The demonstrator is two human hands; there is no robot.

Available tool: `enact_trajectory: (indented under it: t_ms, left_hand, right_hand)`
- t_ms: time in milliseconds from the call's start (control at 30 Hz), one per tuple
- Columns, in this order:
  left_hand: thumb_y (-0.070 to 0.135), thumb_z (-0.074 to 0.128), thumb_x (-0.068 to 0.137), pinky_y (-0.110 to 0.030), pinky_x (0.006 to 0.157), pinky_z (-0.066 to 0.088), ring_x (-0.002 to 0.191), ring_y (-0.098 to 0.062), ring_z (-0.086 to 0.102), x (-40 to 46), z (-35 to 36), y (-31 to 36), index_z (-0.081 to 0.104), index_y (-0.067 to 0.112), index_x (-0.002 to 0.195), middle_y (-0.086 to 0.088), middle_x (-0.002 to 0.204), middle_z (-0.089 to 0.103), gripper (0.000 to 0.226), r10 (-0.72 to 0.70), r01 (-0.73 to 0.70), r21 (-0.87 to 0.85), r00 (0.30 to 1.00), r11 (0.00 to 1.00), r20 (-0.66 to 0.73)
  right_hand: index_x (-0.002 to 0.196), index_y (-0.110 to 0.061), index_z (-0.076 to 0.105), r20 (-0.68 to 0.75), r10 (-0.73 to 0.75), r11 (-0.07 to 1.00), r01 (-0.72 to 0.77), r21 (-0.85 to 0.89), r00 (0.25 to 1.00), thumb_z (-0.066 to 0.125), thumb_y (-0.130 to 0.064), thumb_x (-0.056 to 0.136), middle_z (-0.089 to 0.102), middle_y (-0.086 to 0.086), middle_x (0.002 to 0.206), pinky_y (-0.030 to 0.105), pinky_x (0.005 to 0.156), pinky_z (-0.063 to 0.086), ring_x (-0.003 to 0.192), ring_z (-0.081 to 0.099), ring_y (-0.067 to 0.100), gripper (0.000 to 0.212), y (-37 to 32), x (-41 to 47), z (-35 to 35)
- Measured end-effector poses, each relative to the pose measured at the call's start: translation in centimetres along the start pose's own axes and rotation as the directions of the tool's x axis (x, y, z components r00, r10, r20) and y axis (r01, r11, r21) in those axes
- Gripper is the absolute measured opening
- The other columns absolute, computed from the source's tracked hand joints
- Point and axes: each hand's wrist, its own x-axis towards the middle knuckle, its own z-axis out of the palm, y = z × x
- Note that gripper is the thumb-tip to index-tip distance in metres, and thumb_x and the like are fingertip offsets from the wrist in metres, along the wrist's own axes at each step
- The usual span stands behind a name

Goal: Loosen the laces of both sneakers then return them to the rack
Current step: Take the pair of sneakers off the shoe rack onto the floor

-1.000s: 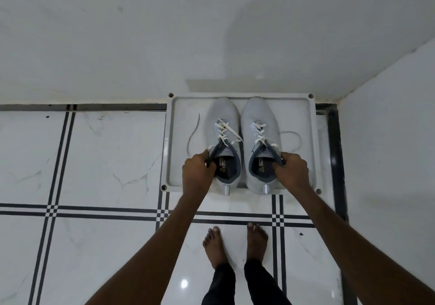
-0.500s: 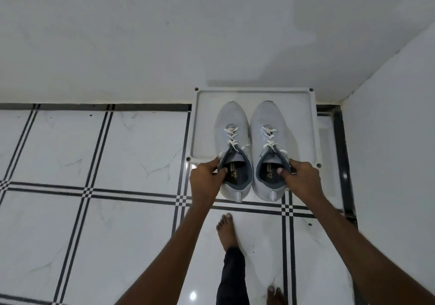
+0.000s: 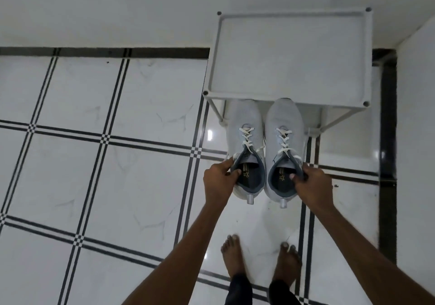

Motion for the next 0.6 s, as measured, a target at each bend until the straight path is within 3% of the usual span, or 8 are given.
enact_trajectory:
  t_ms: [200, 400, 600]
  left_hand:
    - [0.02, 0.07, 0.087, -0.029, 0.077, 0.059, 0.083, -0.014, 0.074, 2.6, 5.5, -10.7, 0.071, 0.026, 0.124, 0.0, 0.1, 0.079, 0.037, 0.025, -0.024, 0.061, 1.0, 0.998, -0.016]
    - [0.017, 0.068, 0.087, -0.034, 0.08, 0.059, 0.082, -0.021, 0.074, 8.1, 11.5, -19.6, 0.072, 0.021, 0.122, -0.005, 0.1, 0.079, 0.035, 0.006, -0.005, 0.103, 1.0, 0.995, -0.003]
    - [0.018, 0.066, 0.088, -0.032, 0.068, 0.054, 0.07, -0.024, 0.069, 13.8, 17.3, -26.6, 0.075, 0.018, 0.115, -0.007, 0.085, 0.078, 0.028, 0.026, -0.021, 0.138, 0.999, 0.99, -0.039]
  right_hand:
    - [0.095, -0.005, 0.071, 0.011, 0.066, 0.998, -0.066, -0.003, 0.998, 0.065, -0.014, 0.086, 0.068, 0.015, 0.079, 0.027, 0.066, 0.037, 0.07, 0.055, 0.026, 0.014, 5.4, 1.3, 10.4]
    - [0.097, -0.003, 0.071, 0.041, 0.114, 0.993, -0.114, -0.013, 0.993, 0.065, -0.016, 0.087, 0.07, 0.02, 0.085, 0.03, 0.07, 0.043, 0.083, 0.065, 0.038, 0.018, 10.1, 6.5, 20.8]
    - [0.083, -0.001, 0.069, 0.023, 0.154, 0.988, -0.154, -0.006, 0.988, 0.062, -0.01, 0.085, 0.069, 0.021, 0.082, 0.035, 0.071, 0.045, 0.081, 0.064, 0.04, 0.011, 14.0, 12.6, 29.1]
